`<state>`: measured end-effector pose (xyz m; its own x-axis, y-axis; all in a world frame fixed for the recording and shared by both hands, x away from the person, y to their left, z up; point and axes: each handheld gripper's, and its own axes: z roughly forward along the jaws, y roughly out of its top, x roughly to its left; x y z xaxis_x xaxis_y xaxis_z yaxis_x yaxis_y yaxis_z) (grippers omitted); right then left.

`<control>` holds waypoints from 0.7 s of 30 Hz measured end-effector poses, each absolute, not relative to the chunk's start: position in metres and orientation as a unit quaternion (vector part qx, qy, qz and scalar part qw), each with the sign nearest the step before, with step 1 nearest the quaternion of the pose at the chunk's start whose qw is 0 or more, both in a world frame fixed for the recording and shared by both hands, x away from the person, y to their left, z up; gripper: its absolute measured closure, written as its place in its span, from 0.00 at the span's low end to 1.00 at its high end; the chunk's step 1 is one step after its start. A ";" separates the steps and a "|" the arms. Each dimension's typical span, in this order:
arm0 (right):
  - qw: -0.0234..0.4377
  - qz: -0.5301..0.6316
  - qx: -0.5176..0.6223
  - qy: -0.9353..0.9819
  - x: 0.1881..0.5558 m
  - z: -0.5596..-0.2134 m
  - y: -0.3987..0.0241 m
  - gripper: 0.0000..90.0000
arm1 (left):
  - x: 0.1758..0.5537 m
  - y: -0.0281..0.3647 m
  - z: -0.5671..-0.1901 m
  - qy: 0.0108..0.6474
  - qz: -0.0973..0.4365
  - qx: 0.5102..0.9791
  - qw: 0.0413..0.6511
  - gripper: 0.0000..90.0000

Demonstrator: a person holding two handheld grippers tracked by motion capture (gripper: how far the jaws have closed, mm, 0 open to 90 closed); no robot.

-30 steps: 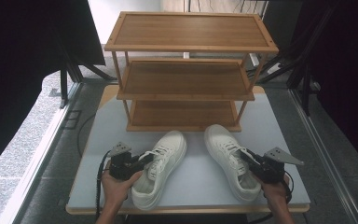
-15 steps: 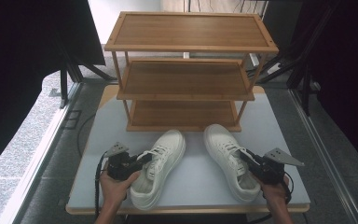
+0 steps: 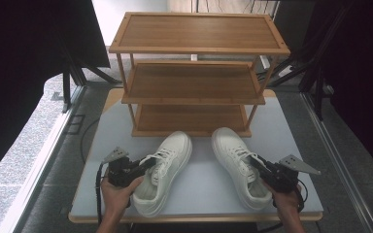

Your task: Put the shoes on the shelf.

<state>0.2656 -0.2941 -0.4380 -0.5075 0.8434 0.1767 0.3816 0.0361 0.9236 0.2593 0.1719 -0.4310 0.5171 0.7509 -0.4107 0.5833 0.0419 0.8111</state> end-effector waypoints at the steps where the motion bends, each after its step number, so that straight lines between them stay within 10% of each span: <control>1: 0.216 0.533 0.447 0.685 0.265 -0.438 -0.295 0.87 | 0.259 0.172 -0.430 0.485 0.078 0.687 0.536 0.90; 21: 0.170 0.623 0.432 0.630 0.257 -0.410 -0.292 0.88 | 0.252 0.168 -0.395 0.459 0.082 0.641 0.610 0.91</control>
<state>0.2568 -0.2920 -0.4096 -0.5697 0.7554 0.3237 0.3327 -0.1481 0.9313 0.2518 0.1679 -0.3948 0.5647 0.6884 -0.4552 0.4886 0.1656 0.8567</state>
